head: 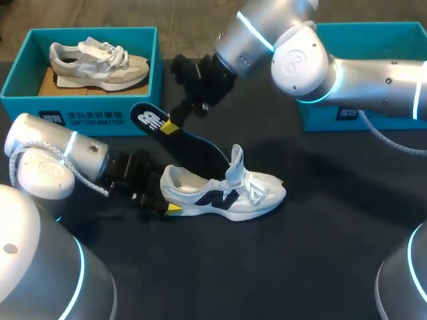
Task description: Take the shoe out of the shoebox, open the shoe tongue, remove and reinsert the insole, then place the shoe into the shoebox
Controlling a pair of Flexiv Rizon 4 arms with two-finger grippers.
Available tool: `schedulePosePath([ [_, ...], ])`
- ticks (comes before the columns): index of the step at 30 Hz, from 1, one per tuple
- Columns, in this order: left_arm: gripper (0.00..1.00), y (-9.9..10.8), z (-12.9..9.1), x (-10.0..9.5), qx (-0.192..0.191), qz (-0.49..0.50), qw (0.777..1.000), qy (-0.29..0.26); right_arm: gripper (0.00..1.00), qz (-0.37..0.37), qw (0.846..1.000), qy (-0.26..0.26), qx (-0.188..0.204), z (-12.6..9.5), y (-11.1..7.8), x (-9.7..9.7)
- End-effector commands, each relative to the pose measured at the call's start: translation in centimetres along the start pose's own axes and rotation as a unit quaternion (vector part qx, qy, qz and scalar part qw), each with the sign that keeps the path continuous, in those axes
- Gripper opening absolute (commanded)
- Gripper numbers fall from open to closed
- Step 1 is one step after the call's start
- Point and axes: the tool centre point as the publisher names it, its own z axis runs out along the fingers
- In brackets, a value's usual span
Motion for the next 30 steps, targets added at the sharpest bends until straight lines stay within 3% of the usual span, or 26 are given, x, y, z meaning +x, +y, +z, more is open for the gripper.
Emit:
schedulePosePath([
  [1,0.00,0.3,0.3,-0.1,-0.001,0.000,1.000,0.000,0.00,-0.006,1.000,0.006,0.001,-0.4,1.2,-0.7],
  [21,0.00,0.3,0.3,-0.1,-0.001,0.000,1.000,0.000,0.00,-0.006,1.000,0.006,0.001,-0.4,1.2,-0.7],
  [24,0.00,0.3,0.3,-0.1,-0.001,0.000,1.000,0.000,0.00,0.007,1.000,0.009,-0.021,-1.9,1.4,-1.7],
  [30,0.00,0.3,0.3,-0.1,-0.001,0.000,1.000,0.000,0.00,0.021,0.999,0.022,-0.016,-5.1,2.9,-2.3],
])
